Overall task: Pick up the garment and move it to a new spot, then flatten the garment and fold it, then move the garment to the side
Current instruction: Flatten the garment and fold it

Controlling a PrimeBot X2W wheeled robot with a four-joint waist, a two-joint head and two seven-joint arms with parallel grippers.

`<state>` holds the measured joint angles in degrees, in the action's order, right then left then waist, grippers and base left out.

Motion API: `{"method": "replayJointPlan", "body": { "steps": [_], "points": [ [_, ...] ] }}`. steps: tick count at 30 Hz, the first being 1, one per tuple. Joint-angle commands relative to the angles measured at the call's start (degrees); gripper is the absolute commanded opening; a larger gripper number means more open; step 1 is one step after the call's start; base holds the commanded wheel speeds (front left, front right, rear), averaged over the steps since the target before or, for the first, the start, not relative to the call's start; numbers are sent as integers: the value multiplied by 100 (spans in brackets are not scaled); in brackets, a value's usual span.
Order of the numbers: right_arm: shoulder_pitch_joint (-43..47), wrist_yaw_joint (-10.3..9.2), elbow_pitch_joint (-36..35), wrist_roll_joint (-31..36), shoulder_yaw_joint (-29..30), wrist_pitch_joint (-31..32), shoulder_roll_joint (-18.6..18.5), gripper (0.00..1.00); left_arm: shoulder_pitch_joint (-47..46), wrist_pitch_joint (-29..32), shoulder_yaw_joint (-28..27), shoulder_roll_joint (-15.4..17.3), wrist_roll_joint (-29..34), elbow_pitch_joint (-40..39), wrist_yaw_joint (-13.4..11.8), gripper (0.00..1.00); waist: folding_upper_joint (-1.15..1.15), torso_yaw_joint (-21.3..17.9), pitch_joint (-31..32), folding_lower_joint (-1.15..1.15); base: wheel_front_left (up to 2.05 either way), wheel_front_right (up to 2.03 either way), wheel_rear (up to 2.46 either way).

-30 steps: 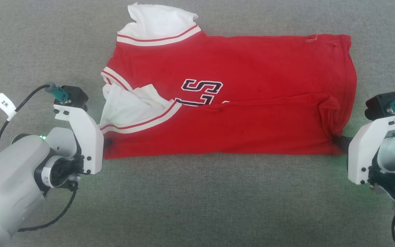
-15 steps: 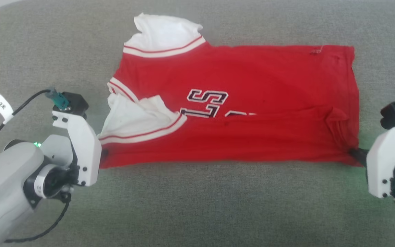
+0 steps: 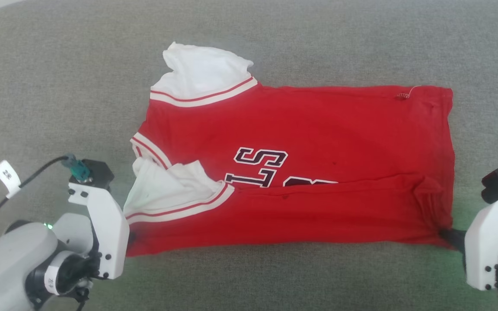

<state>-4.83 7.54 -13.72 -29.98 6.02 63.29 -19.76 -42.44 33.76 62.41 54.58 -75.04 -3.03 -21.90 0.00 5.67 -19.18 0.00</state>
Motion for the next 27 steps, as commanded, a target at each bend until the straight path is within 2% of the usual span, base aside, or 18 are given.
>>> {"method": "replayJointPlan", "body": {
  "steps": [1, 5, 6, 7, 8, 9, 13, 22, 27],
  "points": [
    [57, -10, 133, 68, 23, -60, 73, 0, 134, -37, 29, -40, -66, 116, 4, 0, 0, -16, -16, 0, 0, 0, 0],
    [-79, -9, 651, 103, -121, -323, 281, 0, 208, -127, 44, -318, -179, 634, 194, 0, 0, -48, -40, 0, 0, 0, 0],
    [-112, -9, 745, 117, -166, -386, 292, 11, 197, -183, -3, -387, -213, 780, 180, 29, 0, -53, -36, 0, 0, 0, 0],
    [-151, -9, 852, 114, -210, -447, 284, 26, 182, -221, -26, -440, -192, 895, 194, 47, 0, -57, -31, 0, 0, 0, 0],
    [-189, -9, 948, 105, -238, -503, 279, 59, 159, -234, -23, -488, -175, 995, 224, 81, 0, -62, -20, 0, 0, 0, 0],
    [-208, -9, 1019, 87, -272, -550, 288, 100, 128, -224, -21, -519, -168, 1065, 252, 100, 0, -66, -2, 0, 0, 0, 0],
    [-236, -11, 1111, 59, -329, -747, 265, 100, 50, -110, -38, -402, -167, 1155, 217, 100, 0, -112, 95, 0, 0, 0, 0],
    [-264, -7, 588, 102, -176, -1551, 285, 100, -501, 31, -275, 290, 140, 459, 77, 100, 0, -349, 281, 0, 0, 0, 0],
    [-410, -7, 269, 225, -128, -2105, 407, 100, -870, 53, -464, 380, 217, 494, 141, 100, 0, -574, 282, 0, 0, 0, 0]
  ]
}}
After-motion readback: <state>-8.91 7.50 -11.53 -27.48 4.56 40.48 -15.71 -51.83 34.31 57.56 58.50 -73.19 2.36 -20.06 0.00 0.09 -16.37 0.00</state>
